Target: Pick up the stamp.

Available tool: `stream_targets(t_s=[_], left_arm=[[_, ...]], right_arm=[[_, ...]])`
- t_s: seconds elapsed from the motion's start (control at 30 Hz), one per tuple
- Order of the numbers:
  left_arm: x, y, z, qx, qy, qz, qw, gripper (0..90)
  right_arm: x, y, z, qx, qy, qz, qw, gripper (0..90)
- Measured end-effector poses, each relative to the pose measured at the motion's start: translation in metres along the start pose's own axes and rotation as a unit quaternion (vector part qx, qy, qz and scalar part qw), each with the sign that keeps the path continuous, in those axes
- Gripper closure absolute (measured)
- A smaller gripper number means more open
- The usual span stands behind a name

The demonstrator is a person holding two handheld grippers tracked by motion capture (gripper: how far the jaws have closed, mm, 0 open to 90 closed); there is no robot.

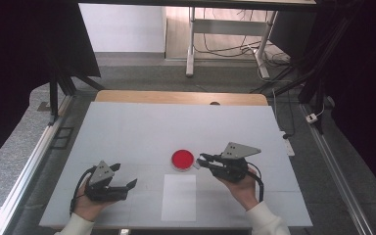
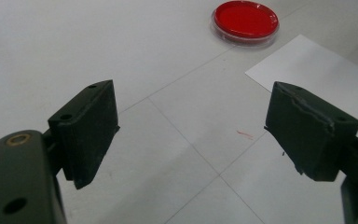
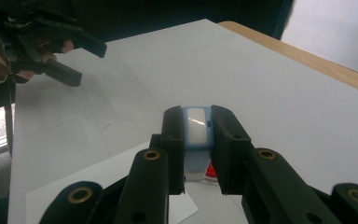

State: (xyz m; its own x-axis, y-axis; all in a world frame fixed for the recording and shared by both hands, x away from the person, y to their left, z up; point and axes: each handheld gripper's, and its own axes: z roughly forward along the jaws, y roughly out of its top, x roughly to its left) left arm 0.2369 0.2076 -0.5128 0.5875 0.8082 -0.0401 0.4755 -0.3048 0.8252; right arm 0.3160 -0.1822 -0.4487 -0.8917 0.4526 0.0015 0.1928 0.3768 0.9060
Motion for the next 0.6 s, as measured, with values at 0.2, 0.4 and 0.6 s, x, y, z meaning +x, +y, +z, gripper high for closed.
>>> stream_targets(t_s=[0.2,0.4,0.6], left_arm=[[-0.001,-0.002,-0.001,-0.008,0.002,-0.006,0.9999,17.1],[-0.003,-0.001,0.000,-0.009,0.000,-0.001,1.0000,17.1],[-0.001,0.000,0.000,-0.011,0.001,-0.004,0.9999,17.1]], right_arm=[[0.007,0.001,0.009,0.005,0.011,-0.006,0.9999,75.0],[0.017,0.001,0.016,0.013,0.016,-0.013,0.9997,75.0],[0.018,0.001,0.015,0.013,0.018,-0.015,0.9996,75.0]])
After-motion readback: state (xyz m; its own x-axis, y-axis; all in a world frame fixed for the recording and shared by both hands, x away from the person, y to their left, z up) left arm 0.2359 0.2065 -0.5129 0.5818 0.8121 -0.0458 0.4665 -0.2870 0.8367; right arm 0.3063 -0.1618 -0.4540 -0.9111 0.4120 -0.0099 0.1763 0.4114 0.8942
